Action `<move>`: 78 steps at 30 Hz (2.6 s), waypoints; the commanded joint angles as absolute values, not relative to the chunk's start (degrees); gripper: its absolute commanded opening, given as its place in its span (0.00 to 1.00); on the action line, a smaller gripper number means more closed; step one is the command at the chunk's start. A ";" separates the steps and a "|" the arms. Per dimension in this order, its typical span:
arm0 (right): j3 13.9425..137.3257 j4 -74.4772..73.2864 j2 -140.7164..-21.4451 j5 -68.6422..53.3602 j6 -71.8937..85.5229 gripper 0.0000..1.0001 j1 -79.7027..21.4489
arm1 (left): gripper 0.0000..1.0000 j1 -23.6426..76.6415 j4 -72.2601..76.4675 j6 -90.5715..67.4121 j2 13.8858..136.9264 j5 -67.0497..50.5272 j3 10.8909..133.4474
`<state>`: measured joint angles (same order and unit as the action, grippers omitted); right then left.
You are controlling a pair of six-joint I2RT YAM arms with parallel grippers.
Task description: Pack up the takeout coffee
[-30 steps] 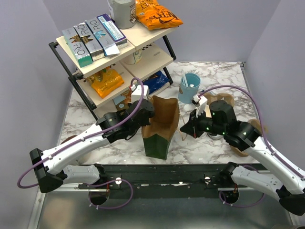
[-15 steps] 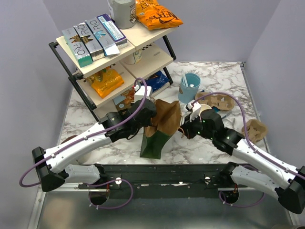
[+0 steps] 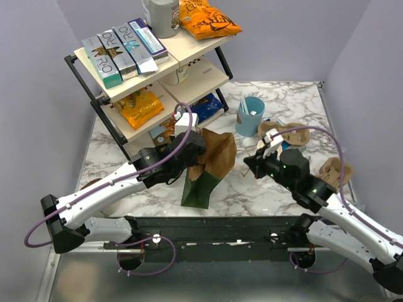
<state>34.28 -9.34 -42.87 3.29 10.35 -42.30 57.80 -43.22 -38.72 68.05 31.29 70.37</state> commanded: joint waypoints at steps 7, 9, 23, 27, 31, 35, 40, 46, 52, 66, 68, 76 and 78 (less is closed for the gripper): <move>58.17 -43.24 -40.87 23.38 21.10 0.01 -42.28 | 0.00 57.57 -51.32 -41.13 66.97 47.37 75.67; 59.41 -44.47 -40.52 22.86 20.57 0.01 -42.27 | 0.00 57.57 -52.99 -42.10 67.59 49.12 76.29; 58.18 -37.18 -41.57 6.60 15.12 0.02 -42.28 | 0.00 57.83 -42.37 -33.84 63.63 32.88 72.51; 59.67 -34.81 -44.55 5.62 17.74 0.26 -42.36 | 0.00 58.18 -41.39 -32.79 64.24 31.82 73.12; 63.36 -34.19 -48.07 3.00 20.04 0.51 -42.28 | 0.00 58.71 -42.89 -32.69 67.40 33.57 76.01; 66.87 -33.84 -50.79 -1.93 19.95 0.89 -42.28 | 0.00 59.24 -44.82 -32.87 69.78 36.73 78.48; 70.75 -31.91 -50.89 -1.94 18.81 1.00 -42.28 | 0.00 59.33 -47.37 -33.22 72.42 37.97 81.99; 72.33 -27.77 -47.99 1.47 19.42 1.00 -42.28 | 0.00 59.33 -49.04 -34.10 73.74 38.76 84.02; 75.67 -36.72 -50.97 21.34 19.07 1.00 -42.10 | 0.00 59.50 -47.56 -32.44 73.66 38.76 83.15; 74.35 -38.66 -67.39 15.30 17.49 1.00 -12.16 | 0.00 59.50 -42.45 -29.44 70.66 36.56 79.63; 75.23 -38.41 -72.93 11.71 16.27 1.00 -9.94 | 0.00 59.41 -42.63 -29.53 70.49 36.56 79.80; 78.84 -35.25 -90.51 9.75 13.19 0.99 -2.73 | 0.00 59.50 -40.88 -27.60 67.95 33.06 77.71; 78.92 -32.45 -93.85 10.90 9.85 0.99 -2.64 | 0.00 59.50 -38.60 -26.29 66.72 30.95 76.21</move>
